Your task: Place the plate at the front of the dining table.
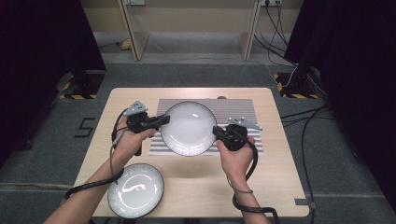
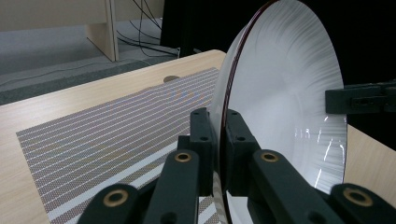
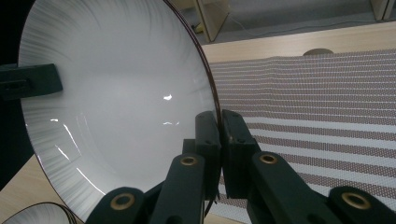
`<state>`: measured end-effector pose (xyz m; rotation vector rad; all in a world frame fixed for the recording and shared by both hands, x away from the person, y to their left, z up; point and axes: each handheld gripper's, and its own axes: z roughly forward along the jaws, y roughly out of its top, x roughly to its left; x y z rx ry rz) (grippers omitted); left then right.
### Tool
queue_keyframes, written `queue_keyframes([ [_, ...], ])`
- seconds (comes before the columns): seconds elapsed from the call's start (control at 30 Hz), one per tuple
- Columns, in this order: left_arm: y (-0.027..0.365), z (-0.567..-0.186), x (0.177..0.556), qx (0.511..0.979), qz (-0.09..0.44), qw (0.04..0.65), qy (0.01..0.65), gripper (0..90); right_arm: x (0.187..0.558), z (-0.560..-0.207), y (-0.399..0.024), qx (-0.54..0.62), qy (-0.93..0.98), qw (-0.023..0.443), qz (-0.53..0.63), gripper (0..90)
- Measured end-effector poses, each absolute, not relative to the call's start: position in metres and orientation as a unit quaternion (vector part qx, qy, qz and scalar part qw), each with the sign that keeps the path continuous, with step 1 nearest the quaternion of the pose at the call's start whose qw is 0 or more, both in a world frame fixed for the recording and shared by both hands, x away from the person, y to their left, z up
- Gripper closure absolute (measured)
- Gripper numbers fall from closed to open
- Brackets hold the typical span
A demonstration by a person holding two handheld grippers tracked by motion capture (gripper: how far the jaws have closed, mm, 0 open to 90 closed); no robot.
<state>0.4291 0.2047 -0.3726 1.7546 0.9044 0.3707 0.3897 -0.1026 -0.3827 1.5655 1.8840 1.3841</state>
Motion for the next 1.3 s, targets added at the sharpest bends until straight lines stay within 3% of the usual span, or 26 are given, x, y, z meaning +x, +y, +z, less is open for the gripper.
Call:
queue_keyframes([
  [1.3, 0.183, -0.379, 0.460, 0.735, 0.143, 0.536, 0.389, 83.6, 0.411, -0.382, -0.118, 0.560, 0.656, 0.179, 0.473, 86.8],
])
